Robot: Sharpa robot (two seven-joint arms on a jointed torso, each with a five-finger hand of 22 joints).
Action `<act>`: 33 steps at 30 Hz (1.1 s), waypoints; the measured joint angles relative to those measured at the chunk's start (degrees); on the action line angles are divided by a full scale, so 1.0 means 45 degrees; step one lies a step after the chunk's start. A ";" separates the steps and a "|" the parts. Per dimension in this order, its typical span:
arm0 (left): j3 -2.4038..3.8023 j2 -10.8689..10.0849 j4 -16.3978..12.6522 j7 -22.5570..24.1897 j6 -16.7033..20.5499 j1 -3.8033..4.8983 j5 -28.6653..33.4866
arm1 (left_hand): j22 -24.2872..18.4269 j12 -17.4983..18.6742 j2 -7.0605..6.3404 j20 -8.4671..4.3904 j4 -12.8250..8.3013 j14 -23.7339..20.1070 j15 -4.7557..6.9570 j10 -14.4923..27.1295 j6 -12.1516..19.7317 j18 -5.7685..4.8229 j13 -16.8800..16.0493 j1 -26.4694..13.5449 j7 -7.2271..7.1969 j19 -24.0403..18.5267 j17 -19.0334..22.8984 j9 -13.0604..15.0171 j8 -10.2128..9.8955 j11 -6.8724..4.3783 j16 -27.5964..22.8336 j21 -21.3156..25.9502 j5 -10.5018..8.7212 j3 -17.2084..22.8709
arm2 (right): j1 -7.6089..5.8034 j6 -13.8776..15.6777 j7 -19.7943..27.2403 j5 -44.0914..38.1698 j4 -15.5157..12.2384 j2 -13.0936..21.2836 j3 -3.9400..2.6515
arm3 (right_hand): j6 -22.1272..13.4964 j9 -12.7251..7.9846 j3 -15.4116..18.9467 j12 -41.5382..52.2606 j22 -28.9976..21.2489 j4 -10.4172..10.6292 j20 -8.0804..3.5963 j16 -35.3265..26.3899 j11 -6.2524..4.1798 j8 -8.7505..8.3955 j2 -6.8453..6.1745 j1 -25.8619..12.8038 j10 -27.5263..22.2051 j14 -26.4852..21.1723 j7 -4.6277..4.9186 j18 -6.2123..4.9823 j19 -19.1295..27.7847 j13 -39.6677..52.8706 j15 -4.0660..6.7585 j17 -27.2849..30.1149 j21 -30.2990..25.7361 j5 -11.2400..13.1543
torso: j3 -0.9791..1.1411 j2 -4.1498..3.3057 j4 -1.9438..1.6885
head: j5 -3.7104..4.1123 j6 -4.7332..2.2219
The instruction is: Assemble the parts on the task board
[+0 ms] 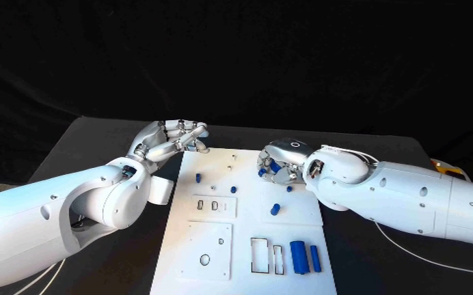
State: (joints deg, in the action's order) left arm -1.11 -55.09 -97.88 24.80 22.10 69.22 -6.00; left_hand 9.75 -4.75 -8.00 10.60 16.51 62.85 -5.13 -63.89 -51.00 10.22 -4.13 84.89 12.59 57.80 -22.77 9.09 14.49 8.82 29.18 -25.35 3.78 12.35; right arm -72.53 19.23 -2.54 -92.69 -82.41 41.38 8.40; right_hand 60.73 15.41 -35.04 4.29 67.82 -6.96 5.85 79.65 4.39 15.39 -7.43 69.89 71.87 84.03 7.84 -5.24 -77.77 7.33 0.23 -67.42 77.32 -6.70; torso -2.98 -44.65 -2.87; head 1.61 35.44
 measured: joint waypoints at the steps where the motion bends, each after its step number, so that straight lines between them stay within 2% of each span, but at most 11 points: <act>1: 0.0000 -0.0002 0.0003 -0.0007 -0.0002 0.0000 0.0001 | 0.0000 0.0000 0.0000 0.0000 0.0000 0.0000 0.0000 0.0000 0.0000 -0.0001 0.0000 0.0000 0.0000 0.0000 0.0000 0.0000 0.0000 0.0000 0.0000 0.0000 0.0000 0.0000 | 0.0000 0.0088 -0.0022 0.0000 -0.0056 0.0027 -0.0007 | 0.0000 0.0000 0.0000 0.0000 0.0000 0.0000 0.0000 0.0000 0.0008 0.0028 0.0014 -0.0013 0.0024 0.0000 -0.0002 0.0001 0.0000 0.0047 0.0000 -0.0007 0.0000 0.0019 | -0.0002 -0.0001 0.0000 | 0.0000 -0.0012; 7: 0.0000 -0.0013 0.0062 -0.0049 -0.0009 0.0001 0.0019 | 0.0001 -0.0001 0.0000 0.0036 0.0000 0.0000 0.0000 0.0044 0.0026 0.0000 0.0000 0.0000 0.0025 -0.0037 -0.0020 -0.0012 0.0000 0.0044 0.0000 0.0000 0.0000 0.0000 | -0.0107 0.0606 -0.0231 0.0007 -0.0263 0.0030 -0.0087 | 0.0009 0.0000 -0.0037 -0.0001 0.0057 0.0037 0.0000 0.0000 -0.0074 0.0068 0.0032 -0.0032 0.0109 0.0000 -0.0013 -0.0001 0.0000 0.0067 -0.0001 -0.0033 0.0066 0.0067 | -0.0022 -0.0012 0.0021 | -0.0009 -0.0127; 9: 0.0000 -0.0013 0.0079 -0.0060 -0.0010 0.0001 0.0027 | 0.0011 -0.0002 0.0000 0.0036 0.0000 0.0000 0.0000 0.0044 0.0049 0.0000 0.0000 0.0000 0.0048 -0.0037 -0.0037 -0.0012 0.0000 0.0044 0.0000 -0.0048 0.0000 0.0000 | -0.0159 0.0739 -0.0319 0.0018 -0.0180 -0.0076 -0.0096 | 0.0015 0.0000 -0.0038 -0.0003 0.0076 0.0039 0.0000 0.0061 -0.0094 0.0113 0.0036 -0.0036 0.0129 0.0000 -0.0021 -0.0001 0.0000 0.0067 -0.0001 -0.0033 0.0088 0.0245 | -0.0029 -0.0011 0.0026 | -0.0010 -0.0154; 12: 0.0000 -0.0013 0.0100 -0.0082 -0.0011 0.0002 0.0039 | 0.0011 0.0065 0.0000 0.0036 0.0000 -0.0046 -0.0045 0.0092 0.0049 -0.0001 0.0000 0.0000 0.0047 -0.0037 -0.0052 -0.0024 -0.0050 -0.0004 0.0000 -0.0048 0.0000 0.0000 | -0.0237 0.0933 -0.0470 0.0049 0.0104 -0.0364 -0.0115 | -0.0007 0.0000 -0.0124 -0.0055 0.0096 0.0125 0.0000 0.0074 -0.0119 0.0177 0.0065 -0.0065 0.0155 0.0000 -0.0044 -0.0002 0.0000 0.0104 -0.0001 -0.0033 0.0088 0.0535 | -0.0038 -0.0015 0.0021 | -0.0004 -0.0194; 18: 0.0000 -0.0004 0.0111 -0.0114 -0.0012 0.0003 0.0056 | 0.0010 0.0070 0.0000 0.0036 0.0000 -0.0091 0.0000 0.0130 0.0049 -0.0001 0.0000 0.0001 0.0047 -0.0037 -0.0052 -0.0024 -0.0049 0.0035 -0.0001 -0.0048 0.0000 0.0000 | -0.0289 0.1195 -0.0671 0.0114 0.0682 -0.0971 -0.0125 | -0.0012 0.0000 -0.0126 -0.0056 0.0109 0.0128 0.0000 0.0074 -0.0125 0.0179 0.0082 -0.0081 0.0161 0.0000 -0.0048 -0.0004 0.0001 0.0138 -0.0001 -0.0032 0.0087 0.0539 | -0.0051 -0.0051 -0.0017 | 0.0024 -0.0266; 26: 0.0000 0.0057 0.0115 -0.0144 -0.0018 0.0010 0.0072 | 0.0009 0.0070 0.0001 0.0036 0.0000 -0.0091 0.0000 0.0137 0.0048 0.0000 -0.0001 0.0001 0.0046 -0.0037 -0.0051 -0.0023 -0.0049 0.0042 -0.0001 -0.0048 0.0000 0.0000 | -0.0304 0.1468 -0.0849 0.0207 0.1404 -0.1856 -0.0128 | -0.0032 0.0000 -0.0146 -0.0067 0.0261 0.0149 -0.0047 0.0133 -0.0129 0.0179 0.0082 -0.0081 0.0165 -0.0001 -0.0066 -0.0006 -0.0046 0.0121 -0.0002 -0.0147 0.0156 0.0588 | -0.0059 -0.0109 -0.0063 | -0.0043 -0.0311; 33: 0.0001 0.0133 0.0119 -0.0168 -0.0029 0.0033 0.0079 | 0.0008 0.0070 0.0000 0.0036 0.0000 -0.0091 0.0001 0.0137 0.0091 -0.0001 0.0000 0.0001 0.0088 -0.0037 -0.0070 -0.0023 -0.0049 0.0042 -0.0001 -0.0048 0.0000 -0.0001 | -0.0250 0.1598 -0.0915 0.0283 0.1813 -0.2353 -0.0131 | -0.0042 0.0000 -0.0173 -0.0070 0.0269 0.0177 -0.0047 0.0133 -0.0129 0.0177 0.0081 -0.0080 0.0166 -0.0001 -0.0062 -0.0006 -0.0046 0.0105 -0.0002 -0.0152 0.0155 0.0636 | -0.0106 -0.0167 -0.0129 | -0.0045 -0.0328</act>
State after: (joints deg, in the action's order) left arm -1.10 -54.50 -97.34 24.04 21.97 69.37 -5.65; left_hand 9.79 -4.43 -8.00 10.76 16.51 62.44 -5.13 -63.27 -50.59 10.22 -4.13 84.89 12.99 57.63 -23.08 8.99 14.28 9.00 29.18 -25.57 3.78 12.35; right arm -73.65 26.42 -6.66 -91.42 -74.25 30.79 7.81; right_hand 60.54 15.41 -35.82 3.98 69.03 -6.16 5.64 80.25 3.81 16.19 -7.07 69.53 72.61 84.02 7.56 -5.27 -77.98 7.80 0.22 -68.11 78.01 -3.83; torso -3.46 -45.40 -3.45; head 1.41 33.96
